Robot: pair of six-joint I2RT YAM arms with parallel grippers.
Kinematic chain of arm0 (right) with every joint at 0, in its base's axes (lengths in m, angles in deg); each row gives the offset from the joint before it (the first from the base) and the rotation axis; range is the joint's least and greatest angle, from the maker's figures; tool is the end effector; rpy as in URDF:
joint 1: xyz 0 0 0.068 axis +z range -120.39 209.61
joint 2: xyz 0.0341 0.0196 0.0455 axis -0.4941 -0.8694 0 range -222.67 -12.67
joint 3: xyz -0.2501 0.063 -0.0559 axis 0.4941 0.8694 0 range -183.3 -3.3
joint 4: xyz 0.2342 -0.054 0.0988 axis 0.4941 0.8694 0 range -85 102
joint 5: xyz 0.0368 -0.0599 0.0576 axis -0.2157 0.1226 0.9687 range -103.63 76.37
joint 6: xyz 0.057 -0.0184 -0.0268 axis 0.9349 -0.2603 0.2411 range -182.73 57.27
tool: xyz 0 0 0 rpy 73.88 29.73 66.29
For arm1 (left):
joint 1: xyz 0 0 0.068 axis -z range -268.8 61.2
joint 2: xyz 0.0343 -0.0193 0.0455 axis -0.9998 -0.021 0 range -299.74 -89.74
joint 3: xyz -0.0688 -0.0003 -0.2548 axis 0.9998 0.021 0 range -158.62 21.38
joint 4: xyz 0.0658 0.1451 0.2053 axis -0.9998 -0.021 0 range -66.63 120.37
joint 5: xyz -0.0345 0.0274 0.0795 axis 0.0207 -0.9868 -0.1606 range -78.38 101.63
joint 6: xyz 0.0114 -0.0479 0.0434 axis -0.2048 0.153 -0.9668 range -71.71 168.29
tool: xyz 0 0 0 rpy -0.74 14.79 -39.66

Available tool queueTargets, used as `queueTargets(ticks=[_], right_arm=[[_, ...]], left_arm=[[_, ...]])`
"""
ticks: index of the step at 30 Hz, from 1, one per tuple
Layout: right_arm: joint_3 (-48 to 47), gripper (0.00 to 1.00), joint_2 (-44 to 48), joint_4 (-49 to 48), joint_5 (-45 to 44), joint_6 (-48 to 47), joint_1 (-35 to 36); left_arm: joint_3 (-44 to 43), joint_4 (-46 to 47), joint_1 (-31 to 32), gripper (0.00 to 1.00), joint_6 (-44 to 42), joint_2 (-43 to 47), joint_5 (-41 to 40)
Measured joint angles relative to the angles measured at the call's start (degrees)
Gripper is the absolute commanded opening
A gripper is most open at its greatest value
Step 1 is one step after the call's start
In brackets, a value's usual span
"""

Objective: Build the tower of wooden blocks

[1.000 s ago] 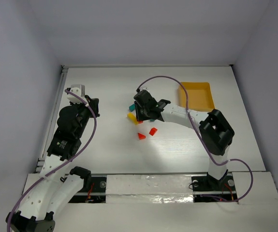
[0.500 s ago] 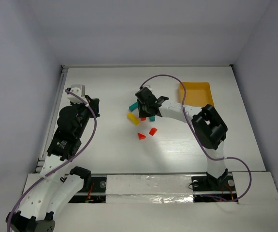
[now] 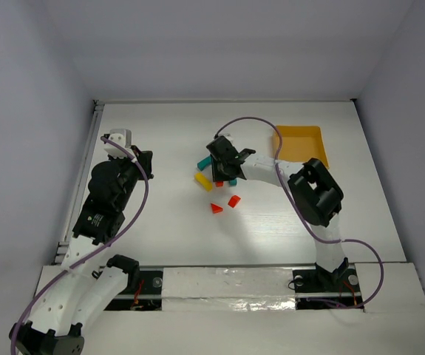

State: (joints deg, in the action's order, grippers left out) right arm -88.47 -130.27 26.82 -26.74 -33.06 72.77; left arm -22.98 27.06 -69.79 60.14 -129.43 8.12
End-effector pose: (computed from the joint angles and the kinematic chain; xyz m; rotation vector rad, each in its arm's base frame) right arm 0.3349 0.2979 0.1586 -0.2015 2.4912 0.2471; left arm 0.1778 -0.0579 0.3589 0.0485 1.5584 -0.3786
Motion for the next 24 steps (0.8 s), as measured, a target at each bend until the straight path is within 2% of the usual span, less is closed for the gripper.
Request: queueTargets(ticks=[24], right_arm=[[-0.94, 0.38, -1.38, -1.03, -0.15, 0.26, 0.00]], left_arm=[[0.00, 0.02, 0.00, 0.00, 0.00, 0.00, 0.02]])
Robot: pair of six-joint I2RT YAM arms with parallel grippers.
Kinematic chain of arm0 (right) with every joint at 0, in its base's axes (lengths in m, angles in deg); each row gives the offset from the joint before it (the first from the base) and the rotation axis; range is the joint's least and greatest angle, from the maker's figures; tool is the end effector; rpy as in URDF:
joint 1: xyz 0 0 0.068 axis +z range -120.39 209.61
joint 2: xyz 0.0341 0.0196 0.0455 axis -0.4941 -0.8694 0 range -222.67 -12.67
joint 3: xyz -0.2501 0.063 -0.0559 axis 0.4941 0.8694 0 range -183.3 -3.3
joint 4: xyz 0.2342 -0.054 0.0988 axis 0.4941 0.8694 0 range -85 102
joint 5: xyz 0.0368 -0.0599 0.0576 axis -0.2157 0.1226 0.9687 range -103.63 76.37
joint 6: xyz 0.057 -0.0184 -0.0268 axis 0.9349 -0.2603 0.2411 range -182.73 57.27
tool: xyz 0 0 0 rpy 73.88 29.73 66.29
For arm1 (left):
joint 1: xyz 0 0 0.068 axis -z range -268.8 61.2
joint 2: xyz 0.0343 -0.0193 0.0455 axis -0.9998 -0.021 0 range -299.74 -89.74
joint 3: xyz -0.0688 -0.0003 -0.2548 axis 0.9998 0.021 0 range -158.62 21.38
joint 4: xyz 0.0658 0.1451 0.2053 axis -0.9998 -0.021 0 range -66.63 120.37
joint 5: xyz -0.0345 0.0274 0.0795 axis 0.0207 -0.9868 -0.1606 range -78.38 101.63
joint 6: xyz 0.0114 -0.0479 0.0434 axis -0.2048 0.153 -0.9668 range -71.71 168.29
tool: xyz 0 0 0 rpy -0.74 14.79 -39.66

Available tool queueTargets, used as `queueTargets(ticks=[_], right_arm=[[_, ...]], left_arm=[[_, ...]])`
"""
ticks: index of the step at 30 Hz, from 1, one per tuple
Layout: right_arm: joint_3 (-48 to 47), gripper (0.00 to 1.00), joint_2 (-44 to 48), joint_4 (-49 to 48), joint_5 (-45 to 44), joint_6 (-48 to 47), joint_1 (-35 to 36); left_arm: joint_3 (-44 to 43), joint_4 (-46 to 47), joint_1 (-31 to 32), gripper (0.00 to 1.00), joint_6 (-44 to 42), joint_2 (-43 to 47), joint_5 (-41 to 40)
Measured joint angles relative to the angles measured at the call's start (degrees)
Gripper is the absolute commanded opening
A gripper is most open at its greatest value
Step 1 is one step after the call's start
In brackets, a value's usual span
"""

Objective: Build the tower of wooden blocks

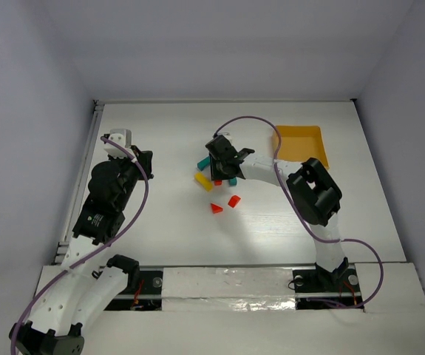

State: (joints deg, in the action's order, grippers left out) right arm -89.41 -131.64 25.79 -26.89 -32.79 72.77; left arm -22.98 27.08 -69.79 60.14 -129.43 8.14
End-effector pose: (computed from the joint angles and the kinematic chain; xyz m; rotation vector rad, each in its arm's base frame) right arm 0.3392 0.3018 0.1547 -0.1922 2.4821 0.2540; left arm 0.1778 -0.0579 0.3589 0.0487 1.5580 -0.3790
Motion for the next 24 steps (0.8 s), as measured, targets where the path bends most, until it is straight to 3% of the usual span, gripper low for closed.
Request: queueTargets(ticks=[24], right_arm=[[2.99, 0.39, 0.68, -1.64, -0.70, 1.40, -0.02]], left_arm=[[0.00, 0.00, 0.00, 0.00, 0.00, 0.02, 0.46]])
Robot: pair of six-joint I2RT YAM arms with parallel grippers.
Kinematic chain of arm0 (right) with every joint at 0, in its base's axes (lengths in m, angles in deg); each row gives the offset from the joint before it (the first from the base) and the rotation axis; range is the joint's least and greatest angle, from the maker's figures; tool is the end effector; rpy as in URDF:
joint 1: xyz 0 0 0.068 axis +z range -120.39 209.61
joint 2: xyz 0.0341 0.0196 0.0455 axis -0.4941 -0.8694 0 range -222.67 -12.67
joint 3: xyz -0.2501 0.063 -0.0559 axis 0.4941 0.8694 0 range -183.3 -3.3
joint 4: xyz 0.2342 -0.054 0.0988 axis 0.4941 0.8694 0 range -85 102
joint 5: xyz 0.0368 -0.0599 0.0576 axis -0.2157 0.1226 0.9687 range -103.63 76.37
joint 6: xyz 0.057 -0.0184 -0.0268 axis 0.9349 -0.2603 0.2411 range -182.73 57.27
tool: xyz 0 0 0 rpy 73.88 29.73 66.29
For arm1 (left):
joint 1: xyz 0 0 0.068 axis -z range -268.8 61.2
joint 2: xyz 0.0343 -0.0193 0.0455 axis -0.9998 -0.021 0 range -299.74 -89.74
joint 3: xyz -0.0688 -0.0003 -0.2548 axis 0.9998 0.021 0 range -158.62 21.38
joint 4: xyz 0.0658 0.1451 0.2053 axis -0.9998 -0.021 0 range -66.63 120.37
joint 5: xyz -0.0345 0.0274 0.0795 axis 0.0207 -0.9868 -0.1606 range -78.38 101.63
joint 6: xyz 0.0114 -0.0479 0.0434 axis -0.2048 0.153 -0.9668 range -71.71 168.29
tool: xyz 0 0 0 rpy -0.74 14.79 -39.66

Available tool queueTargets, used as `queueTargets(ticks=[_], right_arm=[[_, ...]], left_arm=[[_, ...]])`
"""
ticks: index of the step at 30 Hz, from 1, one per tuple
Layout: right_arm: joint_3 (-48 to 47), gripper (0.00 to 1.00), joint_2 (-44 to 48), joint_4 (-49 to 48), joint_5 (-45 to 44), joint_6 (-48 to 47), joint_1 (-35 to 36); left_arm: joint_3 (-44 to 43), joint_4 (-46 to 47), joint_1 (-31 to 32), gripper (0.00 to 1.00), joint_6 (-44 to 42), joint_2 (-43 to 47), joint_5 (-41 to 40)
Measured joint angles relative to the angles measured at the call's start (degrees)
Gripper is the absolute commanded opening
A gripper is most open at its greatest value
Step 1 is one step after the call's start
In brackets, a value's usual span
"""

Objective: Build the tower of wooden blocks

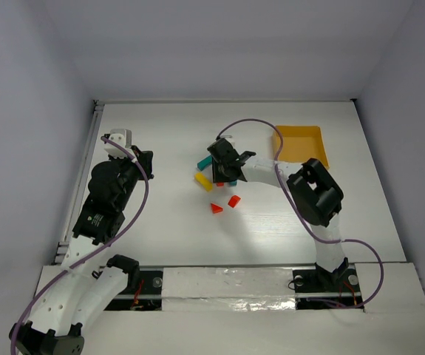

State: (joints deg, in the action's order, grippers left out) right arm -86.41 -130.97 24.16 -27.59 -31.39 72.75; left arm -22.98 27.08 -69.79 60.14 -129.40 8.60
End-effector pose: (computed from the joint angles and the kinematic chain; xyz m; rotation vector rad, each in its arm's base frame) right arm 0.3343 0.2962 0.1458 -0.1588 2.4906 0.2421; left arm 0.1776 -0.0583 0.3590 0.0551 1.5577 -0.3853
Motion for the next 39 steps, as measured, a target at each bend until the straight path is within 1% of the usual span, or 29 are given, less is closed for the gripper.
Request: queueTargets(ticks=[10, 11, 13, 25, 28, 30, 34, 37, 38, 39], right_arm=[[1.25, 0.41, 0.85, -0.55, 0.85, 0.50, 0.00], [1.49, 0.45, 1.05, -0.55, 0.98, 0.55, 0.00], [1.64, 0.47, 1.33, -0.37, 1.51, 0.72, 0.00], [1.75, 0.47, 1.49, -0.33, 2.21, 0.66, 0.00], [1.75, 0.48, 1.79, -0.26, 2.14, 0.66, 0.00], [1.75, 0.52, 2.29, -0.09, 1.81, 0.55, 0.00], [0.87, 0.53, 3.69, 1.03, 0.26, -0.04, 0.00], [0.07, 0.51, 5.29, 1.75, -0.70, -0.48, 0.00], [-0.11, 0.48, 5.95, 1.81, -0.74, -0.66, 0.00], [-0.20, 0.41, 6.69, 1.81, -0.66, -0.94, 0.00]], left_arm=[[0.00, 0.00, 0.00, 0.00, 0.00, 0.02, 0.02], [0.00, 0.00, 0.00, 0.00, 0.00, 0.02, 0.02], [0.00, 0.00, 0.00, 0.00, 0.00, 0.02, 0.02], [0.00, 0.00, 0.00, 0.00, 0.00, 0.02, 0.02], [0.00, 0.00, 0.00, 0.00, 0.00, 0.02, 0.02], [0.00, 0.00, 0.00, 0.00, 0.00, 0.02, 0.00], [0.00, 0.00, 0.00, 0.00, 0.00, 0.02, 0.02], [0.00, 0.00, 0.00, 0.00, 0.00, 0.07, 0.02], [0.00, 0.00, -0.02, 0.00, 0.00, 0.09, 0.02], [0.00, 0.00, 0.00, 0.00, 0.00, 0.13, 0.02]])
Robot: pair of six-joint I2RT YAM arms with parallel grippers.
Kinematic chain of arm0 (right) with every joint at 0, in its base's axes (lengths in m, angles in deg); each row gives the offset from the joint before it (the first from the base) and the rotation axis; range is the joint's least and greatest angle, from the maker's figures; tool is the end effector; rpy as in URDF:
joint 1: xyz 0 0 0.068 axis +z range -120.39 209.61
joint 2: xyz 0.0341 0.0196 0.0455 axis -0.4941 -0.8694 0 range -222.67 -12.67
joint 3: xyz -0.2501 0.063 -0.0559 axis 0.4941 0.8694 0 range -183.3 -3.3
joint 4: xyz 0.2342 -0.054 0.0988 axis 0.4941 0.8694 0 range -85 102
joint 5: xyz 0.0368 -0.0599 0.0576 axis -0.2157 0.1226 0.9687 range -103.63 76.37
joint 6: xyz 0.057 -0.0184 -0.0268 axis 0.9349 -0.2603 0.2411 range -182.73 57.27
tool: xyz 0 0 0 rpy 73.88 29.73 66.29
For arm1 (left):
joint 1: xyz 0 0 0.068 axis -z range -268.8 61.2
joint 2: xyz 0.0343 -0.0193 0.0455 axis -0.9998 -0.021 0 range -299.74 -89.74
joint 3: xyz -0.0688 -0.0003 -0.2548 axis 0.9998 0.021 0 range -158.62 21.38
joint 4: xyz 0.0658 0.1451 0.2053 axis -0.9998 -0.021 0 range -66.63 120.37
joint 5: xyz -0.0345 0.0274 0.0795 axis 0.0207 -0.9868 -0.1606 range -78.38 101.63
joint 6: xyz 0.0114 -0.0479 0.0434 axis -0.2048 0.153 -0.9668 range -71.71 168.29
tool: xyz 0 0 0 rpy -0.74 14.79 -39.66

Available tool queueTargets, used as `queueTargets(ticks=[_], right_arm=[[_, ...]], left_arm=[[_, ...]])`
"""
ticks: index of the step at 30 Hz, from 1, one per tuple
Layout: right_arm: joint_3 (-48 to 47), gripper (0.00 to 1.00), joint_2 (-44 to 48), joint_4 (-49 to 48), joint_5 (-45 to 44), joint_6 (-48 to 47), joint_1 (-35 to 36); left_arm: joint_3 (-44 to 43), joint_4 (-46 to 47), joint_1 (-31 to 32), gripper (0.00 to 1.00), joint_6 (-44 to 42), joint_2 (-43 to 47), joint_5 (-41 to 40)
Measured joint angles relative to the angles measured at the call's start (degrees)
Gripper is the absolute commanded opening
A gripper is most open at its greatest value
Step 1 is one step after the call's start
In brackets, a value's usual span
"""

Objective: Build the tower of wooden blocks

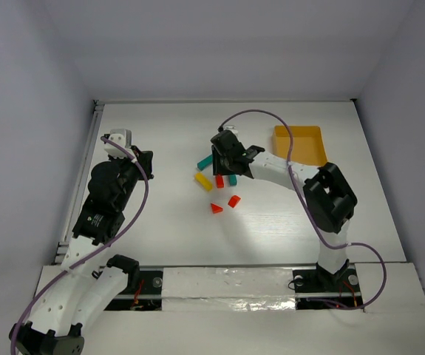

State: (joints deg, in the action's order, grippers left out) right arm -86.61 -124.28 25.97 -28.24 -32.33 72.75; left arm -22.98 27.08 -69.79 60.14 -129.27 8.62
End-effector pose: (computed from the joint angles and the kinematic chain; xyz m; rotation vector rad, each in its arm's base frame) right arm 0.3280 0.2895 0.1939 -0.1536 2.4091 0.2881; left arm 0.1770 -0.0581 0.3594 0.0552 1.5554 -0.3859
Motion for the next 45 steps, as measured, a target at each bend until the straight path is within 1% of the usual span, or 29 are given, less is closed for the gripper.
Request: queueTargets(ticks=[1, 2, 5, 7, 10, 12, 13, 14, 15, 17, 25, 39, 42, 45], right_arm=[[-0.02, 0.30, 0.61, 0.00, 0.26, -0.33, 0.00], [-0.13, 0.16, 1.18, 0.00, 0.66, -0.68, 0.00], [-1.99, 0.01, 1.14, 0.09, 2.75, -1.68, 0.11], [-4.48, 0.01, -0.15, 0.92, 3.58, -2.40, 0.57], [-8.81, 0.03, -3.32, 1.11, 4.66, -3.21, 1.57], [-10.34, 0.07, -5.27, 1.20, 4.98, -3.54, 2.01], [-10.88, 0.11, -6.16, 1.64, 4.98, -3.67, 2.32], [-11.56, 0.28, -7.13, 2.21, 5.01, -3.82, 2.45], [-12.20, 0.36, -8.00, 2.51, 4.98, -3.91, 2.56], [-13.29, 0.43, -9.60, 3.52, 5.05, -4.57, 2.62], [-16.22, 0.44, -12.85, 5.62, 6.32, -5.75, 2.58], [-18.01, 0.50, -16.41, 5.18, 13.70, -6.54, 2.60], [-18.45, 0.50, -16.81, 5.29, 14.97, -7.41, 2.71], [-20.85, 0.49, -17.73, 5.64, 16.06, -8.92, 3.13]], left_arm=[[0.00, 0.00, 0.00, 0.00, 0.00, 0.02, 0.00], [0.00, 0.00, 0.00, 0.00, 0.00, 0.02, 0.02], [0.00, 0.00, 0.00, 0.00, 0.00, 0.02, 0.04], [0.00, 0.00, 0.00, 0.00, 0.00, 0.07, 0.04], [0.00, -0.02, 0.00, 0.00, 0.00, 0.22, 0.04], [0.00, 0.00, 0.00, 0.00, 0.00, 0.46, 0.02], [0.00, 0.00, 0.00, 0.00, 0.00, 0.57, 0.02], [0.00, 0.00, 0.00, 0.00, 0.00, 0.66, 0.04], [0.00, 0.00, 0.00, 0.00, 0.00, 0.68, 0.04], [0.00, -0.02, 0.00, 0.00, 0.00, 0.66, 0.04], [0.00, 0.00, 0.00, 0.00, 0.00, 0.66, 0.04], [0.00, 0.00, 0.00, 0.00, 0.00, 0.66, 0.04], [0.00, 0.00, 0.00, 0.00, 0.02, 0.66, 0.04], [0.00, 0.00, 0.00, 0.00, 0.02, 0.66, 0.04]])
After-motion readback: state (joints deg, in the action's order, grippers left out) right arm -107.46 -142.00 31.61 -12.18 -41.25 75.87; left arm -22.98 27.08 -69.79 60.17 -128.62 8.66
